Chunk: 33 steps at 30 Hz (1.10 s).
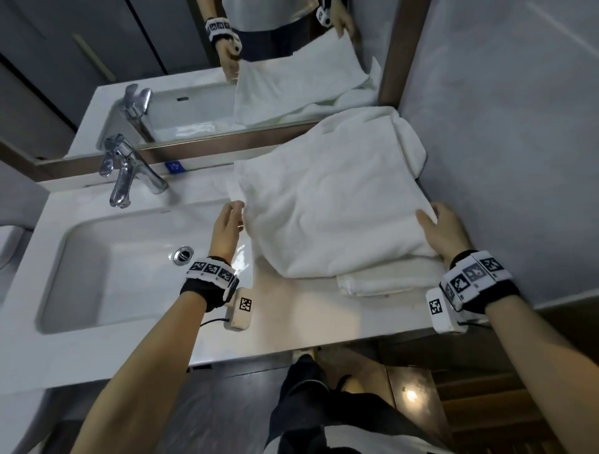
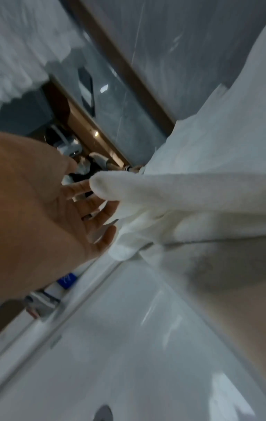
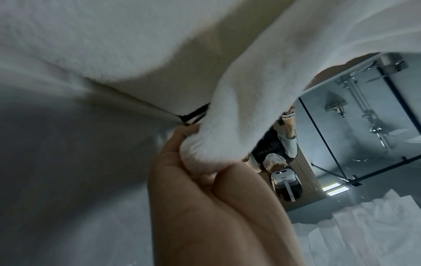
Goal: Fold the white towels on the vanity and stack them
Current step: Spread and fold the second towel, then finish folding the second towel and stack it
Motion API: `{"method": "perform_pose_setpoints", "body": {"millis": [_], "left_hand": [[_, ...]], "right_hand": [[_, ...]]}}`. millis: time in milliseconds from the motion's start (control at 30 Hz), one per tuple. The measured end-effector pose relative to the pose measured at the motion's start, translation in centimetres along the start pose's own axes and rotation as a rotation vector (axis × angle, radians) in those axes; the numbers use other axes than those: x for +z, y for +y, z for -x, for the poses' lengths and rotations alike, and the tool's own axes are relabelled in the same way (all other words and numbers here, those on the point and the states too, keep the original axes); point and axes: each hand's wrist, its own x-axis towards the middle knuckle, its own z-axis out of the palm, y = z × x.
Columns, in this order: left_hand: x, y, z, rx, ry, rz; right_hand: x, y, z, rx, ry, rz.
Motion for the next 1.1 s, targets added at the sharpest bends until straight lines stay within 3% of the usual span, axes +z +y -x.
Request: {"method": "perform_pose_setpoints", "body": {"millis": [100, 233, 300, 400, 500, 633, 767, 833, 933, 1000, 1100], "left_hand": [[0.4, -0.6, 1.1, 0.016, -0.075, -0.18], [1.0, -3.4, 2.4, -0.177, -0.168, -0.381], [0.9, -4.2, 2.5, -0.177, -0.219, -0.518], [0.8, -3.8, 2.1, -0.06, -0.136, -0.641], [-0.2, -2.3, 1.7, 0.061, 0.008, -0.561], [-2.4, -1.0, 1.9, 0.163, 0.076, -0.508], [-3.6, -2.2, 2.7, 0.016, 0.109, -0.665], [-3.5, -3.5, 3.3, -0.15, 0.033, -0.704], [-3.0, -4.7, 4.1, -0.31, -0.099, -0.586], [-2.7, -5.1, 4.2, -0.321, -0.162, -0.534], [-2.3, -5.6, 4.4, -0.229, -0.204, -0.585]], "right_hand": [[0.1, 0.9, 0.8, 0.036, -0.036, 0.04], [0.6, 2.6, 2.2, 0.096, -0.121, 0.075], [0.6, 3.2, 2.7, 0.14, -0.156, 0.087], [0.4, 3.7, 3.0, 0.176, -0.151, 0.093], [0.0, 3.4, 3.0, 0.111, -0.06, 0.133], [-0.6, 2.6, 2.9, 0.062, -0.045, 0.17], [-0.3, 2.5, 2.9, 0.092, -0.05, 0.184], [0.1, 2.7, 3.0, 0.114, -0.058, 0.142], [0.4, 3.0, 3.1, 0.199, -0.093, 0.119], [0.4, 3.2, 3.1, 0.23, -0.103, 0.131], [0.3, 3.4, 3.0, 0.199, -0.078, 0.162]]}}
